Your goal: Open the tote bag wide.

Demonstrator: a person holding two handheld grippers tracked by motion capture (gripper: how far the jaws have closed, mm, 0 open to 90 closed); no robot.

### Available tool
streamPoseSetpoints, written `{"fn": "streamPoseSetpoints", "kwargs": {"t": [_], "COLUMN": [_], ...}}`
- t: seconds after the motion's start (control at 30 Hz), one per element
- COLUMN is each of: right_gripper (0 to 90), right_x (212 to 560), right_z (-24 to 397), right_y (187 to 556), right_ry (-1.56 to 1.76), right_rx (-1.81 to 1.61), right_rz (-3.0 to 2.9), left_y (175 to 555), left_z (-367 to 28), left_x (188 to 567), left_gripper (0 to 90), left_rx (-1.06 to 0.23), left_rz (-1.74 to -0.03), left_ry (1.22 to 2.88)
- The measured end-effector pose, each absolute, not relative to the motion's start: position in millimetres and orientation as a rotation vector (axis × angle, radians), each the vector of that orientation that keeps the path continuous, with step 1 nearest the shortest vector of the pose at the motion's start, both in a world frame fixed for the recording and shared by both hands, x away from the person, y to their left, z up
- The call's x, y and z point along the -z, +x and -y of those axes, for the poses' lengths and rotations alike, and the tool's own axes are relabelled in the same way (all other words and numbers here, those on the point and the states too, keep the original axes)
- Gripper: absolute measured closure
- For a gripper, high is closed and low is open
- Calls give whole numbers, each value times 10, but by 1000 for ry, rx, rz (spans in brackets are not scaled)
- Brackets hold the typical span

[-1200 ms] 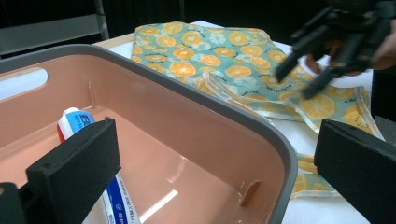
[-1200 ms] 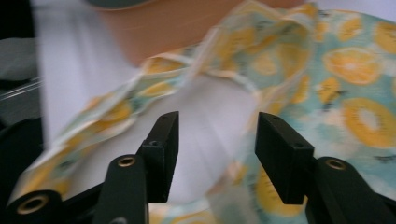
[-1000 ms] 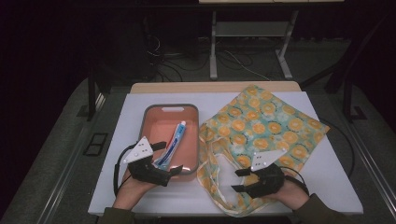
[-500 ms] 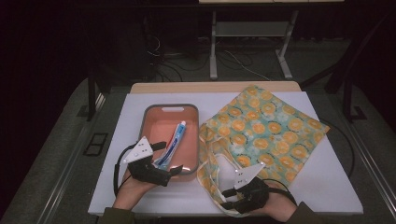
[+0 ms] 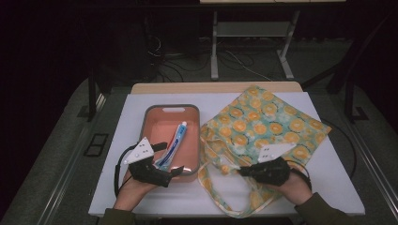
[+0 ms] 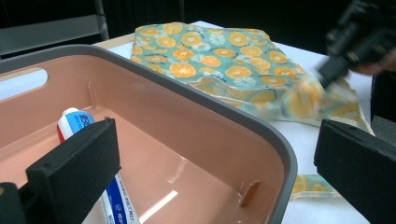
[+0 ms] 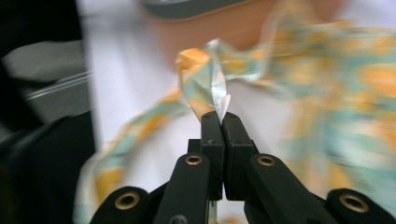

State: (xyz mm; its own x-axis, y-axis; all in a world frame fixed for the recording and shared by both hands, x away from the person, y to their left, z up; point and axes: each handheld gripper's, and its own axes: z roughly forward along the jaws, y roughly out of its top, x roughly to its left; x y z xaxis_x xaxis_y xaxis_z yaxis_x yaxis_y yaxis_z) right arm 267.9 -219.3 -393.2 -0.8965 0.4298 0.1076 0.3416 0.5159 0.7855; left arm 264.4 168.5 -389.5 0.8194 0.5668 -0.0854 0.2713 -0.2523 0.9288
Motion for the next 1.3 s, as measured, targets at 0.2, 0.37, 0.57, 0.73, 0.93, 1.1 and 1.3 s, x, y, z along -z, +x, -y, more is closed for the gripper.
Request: {"fn": "streamPoseSetpoints", "kwargs": {"t": [0.2,0.37,0.57,0.73,0.93,1.1,1.3], "right_gripper": [886,887,888,887,887,879,563], "right_x": [3849,3859,3964,4103,4277,4422,4353], "right_z": [2569,2908,3263,3491,3714,3722,3739], "right_y": [2925,3134,3352,3505,3643,3692,3681], "right_ry": [838,982,1148,1240,1352,1399,1448], "right_rx": [-1337,-1271,-1164,-1049,-960,-876,-989], "right_rz": [-2512,-2398,-2317,-2279,-2251,-2293,-2270], "left_y": [2645,2645,2644,2644,2644,2644,2644], "left_z": [-1685,-1685,-1685,-1684,-1684,-1682,-1683], "left_x": [3894,3894,3894,3895,3895,3895,3895], "left_gripper": [0,0,0,0,0,0,0], "left_rx": [-319,-319,-318,-319,-319,-321,-320], "left_rz": [-637,-636,-636,-636,-636,-636,-635], "left_ry": [1847,1847,1847,1847,1846,1847,1848]}}
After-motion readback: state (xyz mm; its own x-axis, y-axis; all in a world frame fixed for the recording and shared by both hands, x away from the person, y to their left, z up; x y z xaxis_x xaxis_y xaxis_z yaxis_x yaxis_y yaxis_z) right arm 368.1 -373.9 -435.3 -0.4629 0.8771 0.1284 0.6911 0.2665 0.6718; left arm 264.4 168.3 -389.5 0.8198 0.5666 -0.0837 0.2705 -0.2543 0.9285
